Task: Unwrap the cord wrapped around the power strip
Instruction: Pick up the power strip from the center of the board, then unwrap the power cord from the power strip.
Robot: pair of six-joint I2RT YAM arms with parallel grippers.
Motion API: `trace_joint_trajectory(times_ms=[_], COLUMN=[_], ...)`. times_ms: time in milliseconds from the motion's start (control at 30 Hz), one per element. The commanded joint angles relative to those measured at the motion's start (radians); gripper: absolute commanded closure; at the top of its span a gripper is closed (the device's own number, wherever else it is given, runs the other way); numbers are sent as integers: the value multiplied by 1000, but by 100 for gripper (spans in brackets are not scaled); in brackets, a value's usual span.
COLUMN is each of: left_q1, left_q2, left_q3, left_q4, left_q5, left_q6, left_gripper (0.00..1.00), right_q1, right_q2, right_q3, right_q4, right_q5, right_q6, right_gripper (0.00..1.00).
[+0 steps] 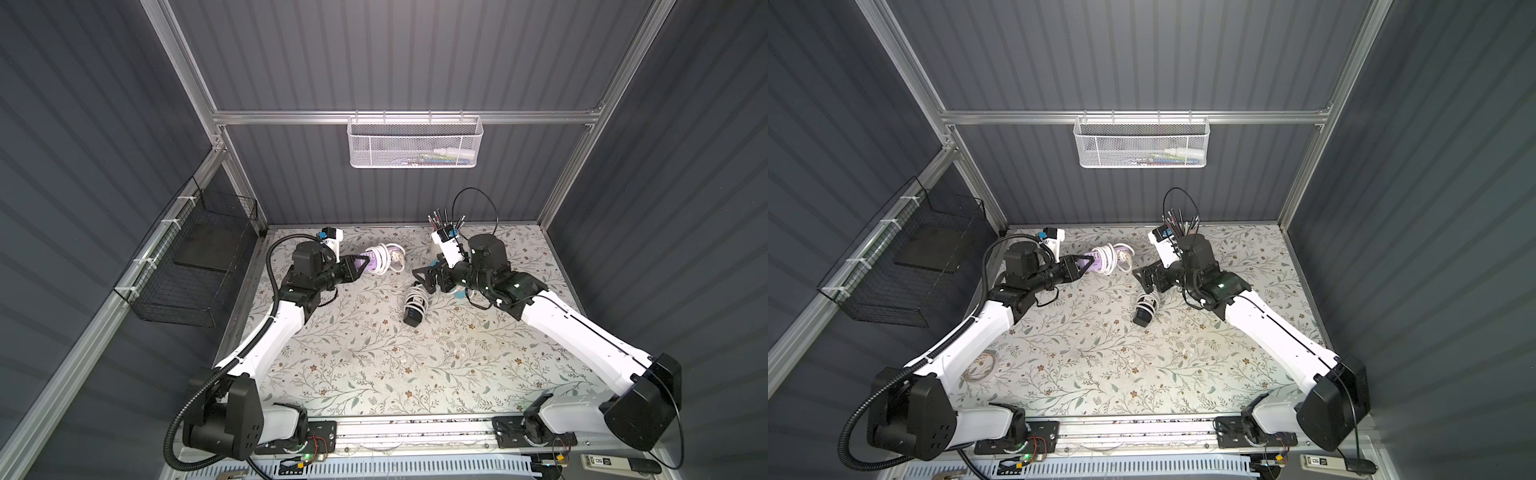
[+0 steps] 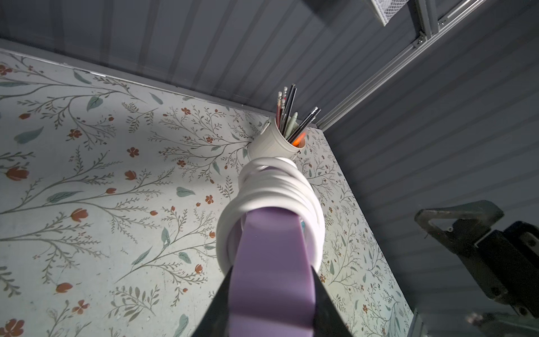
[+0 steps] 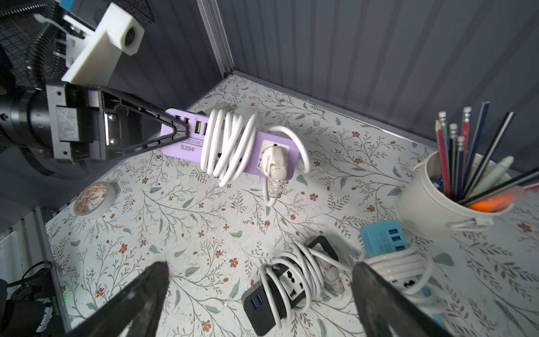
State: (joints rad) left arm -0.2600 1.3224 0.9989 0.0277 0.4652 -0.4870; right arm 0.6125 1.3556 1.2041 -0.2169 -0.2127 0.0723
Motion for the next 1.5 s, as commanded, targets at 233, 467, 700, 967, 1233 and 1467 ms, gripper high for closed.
trace_joint_trajectory(times_ms=[233,467,700,967,1233,1467], left_q1=[1,1,1,1,1,1], left_q2=[-33,-73,-100,-123,-142,-165], left_q3=[51,21,10,14,-12,-16], left_q4=[-16,21,54,47,82,84], left_q5=[53,85,124,138,147,150], left_q6=[14,6,-10,-5,-20,-24], left_gripper=[100,100,100,100,100,100], right_q1=[56,57,57,55,56,50], right_q2=[66,115,153,186,213,215], right_q3=[51,75,111,146,155,152], right_q4=[-24,-11,9,19,22,31], right_q5=[21,2,-9,-19,-19,-10], right_q6=[-26,-4,20,26,38,47], right_gripper=[8,51,51,53,57,57])
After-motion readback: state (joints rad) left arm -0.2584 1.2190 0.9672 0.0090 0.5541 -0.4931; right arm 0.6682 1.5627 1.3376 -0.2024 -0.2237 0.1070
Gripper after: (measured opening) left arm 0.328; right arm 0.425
